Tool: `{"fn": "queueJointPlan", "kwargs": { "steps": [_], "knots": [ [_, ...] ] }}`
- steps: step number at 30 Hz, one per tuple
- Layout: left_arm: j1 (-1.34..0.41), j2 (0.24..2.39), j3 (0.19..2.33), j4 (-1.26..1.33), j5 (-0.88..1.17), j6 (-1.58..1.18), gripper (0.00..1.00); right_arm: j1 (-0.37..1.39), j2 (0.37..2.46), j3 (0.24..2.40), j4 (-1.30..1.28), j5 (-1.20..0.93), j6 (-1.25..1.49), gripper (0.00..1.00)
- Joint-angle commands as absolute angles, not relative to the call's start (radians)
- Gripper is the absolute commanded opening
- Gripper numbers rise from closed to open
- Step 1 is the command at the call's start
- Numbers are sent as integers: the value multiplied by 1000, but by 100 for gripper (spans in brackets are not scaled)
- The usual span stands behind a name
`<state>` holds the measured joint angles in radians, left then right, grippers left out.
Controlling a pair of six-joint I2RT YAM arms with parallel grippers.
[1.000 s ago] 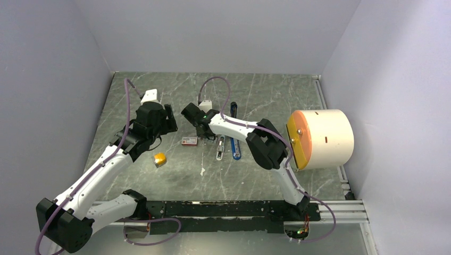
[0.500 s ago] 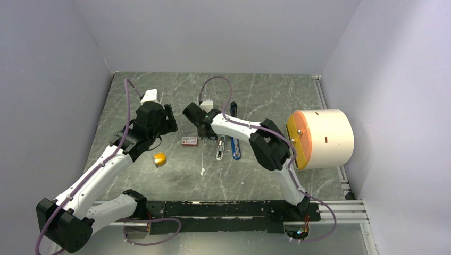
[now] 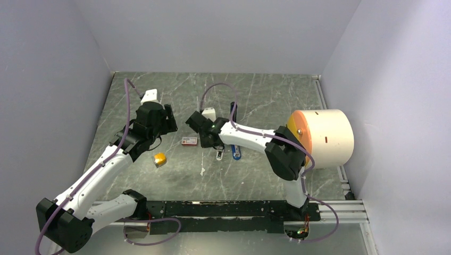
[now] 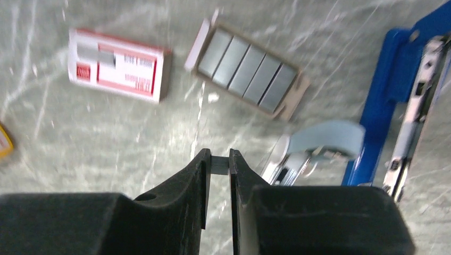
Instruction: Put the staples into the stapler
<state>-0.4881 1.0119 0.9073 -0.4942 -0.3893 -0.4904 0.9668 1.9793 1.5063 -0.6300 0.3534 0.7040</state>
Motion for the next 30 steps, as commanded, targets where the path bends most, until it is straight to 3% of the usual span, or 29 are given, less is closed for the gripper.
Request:
{"fn": "queueJointPlan", "kwargs": {
  "steps": [1,22,30],
  "knots": [
    [-480,993,898,-469,-401,-501,76,1022,1941,1443,-628,318,730,21],
    [-480,994,894,-462,-390,-499,76,1112,1961,1373,-653,252,713,22],
    [-480,997,896,-463,-388,-496,76,1113,1968,1390,-678,251,722,32]
  ]
}}
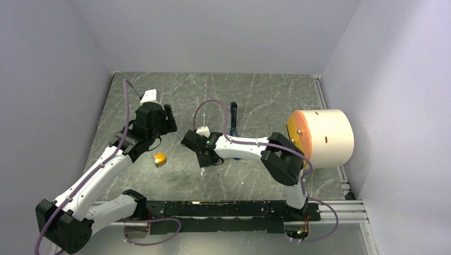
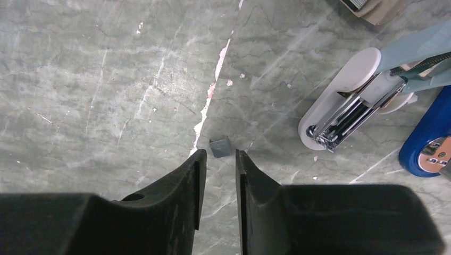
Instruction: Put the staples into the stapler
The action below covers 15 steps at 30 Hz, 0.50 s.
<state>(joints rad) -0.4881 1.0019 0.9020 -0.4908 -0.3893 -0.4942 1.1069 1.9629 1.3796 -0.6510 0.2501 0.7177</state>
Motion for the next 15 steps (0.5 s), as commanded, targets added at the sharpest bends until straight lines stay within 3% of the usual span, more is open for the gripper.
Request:
{"fn": "queueJointPlan", "kwargs": {
  "steps": [1,15],
  "knots": [
    [-480,996,896,-465,-388,-496,76,1112,1971,1394,-684,254,725,33],
    [-480,989,896,-465,-391,-495,77,1112,2020,1475,-707,240,649,37]
  ]
}}
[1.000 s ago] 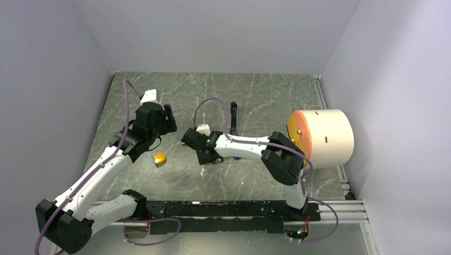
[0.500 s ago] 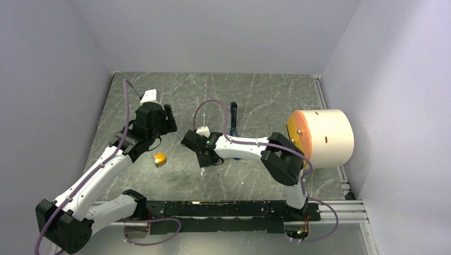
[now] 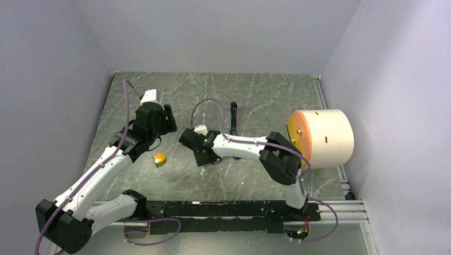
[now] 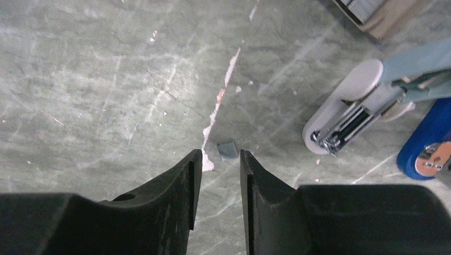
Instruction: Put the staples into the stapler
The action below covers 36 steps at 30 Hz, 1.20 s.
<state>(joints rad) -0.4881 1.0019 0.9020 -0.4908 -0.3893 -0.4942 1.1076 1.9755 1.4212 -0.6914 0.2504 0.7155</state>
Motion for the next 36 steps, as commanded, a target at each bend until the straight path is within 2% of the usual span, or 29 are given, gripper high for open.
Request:
{"fn": "queueJointPlan", "kwargs": {
  "steps": [1,11,36],
  "knots": [
    [-480,988,896,-465,-392,-495,76,1111,2028,1484,-713,244,634,37],
    [-480,979,891,-463,-398,-503,75,1111,2043,1480,-696,303,547,36],
    [-480,985,893,-463,-396,-499,75,1087,2075,1469,-687,149,452,31]
  ]
}}
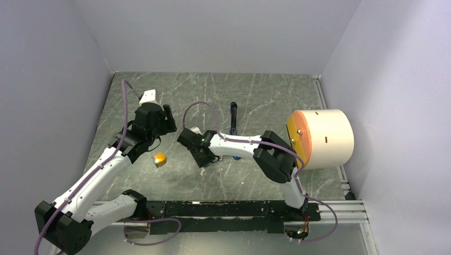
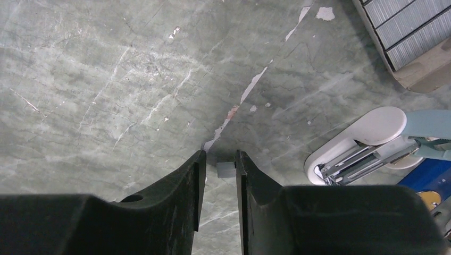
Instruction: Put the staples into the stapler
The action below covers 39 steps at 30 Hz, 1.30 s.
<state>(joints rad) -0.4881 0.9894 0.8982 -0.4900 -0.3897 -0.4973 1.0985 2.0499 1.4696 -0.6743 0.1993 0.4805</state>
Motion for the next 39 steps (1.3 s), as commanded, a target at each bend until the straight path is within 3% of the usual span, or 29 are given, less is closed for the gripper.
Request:
{"fn": "queueJointPlan", "kwargs": {
  "steps": [1,21,30,39],
  "knots": [
    [-480,986,893,-462,-397,-500,75,1083,2074,1465,-687,144,449,31],
    [-480,996,897,-468,-394,-500,75,1069,2014,1423,-646,201,506,23],
    [-480,992,895,-466,-392,-502,75,1066,1848,1360,-580,386,687,23],
    [-480,992,893,-461,-380,-501,75,1032,1773,1328,-675,628,921,24]
  ]
}}
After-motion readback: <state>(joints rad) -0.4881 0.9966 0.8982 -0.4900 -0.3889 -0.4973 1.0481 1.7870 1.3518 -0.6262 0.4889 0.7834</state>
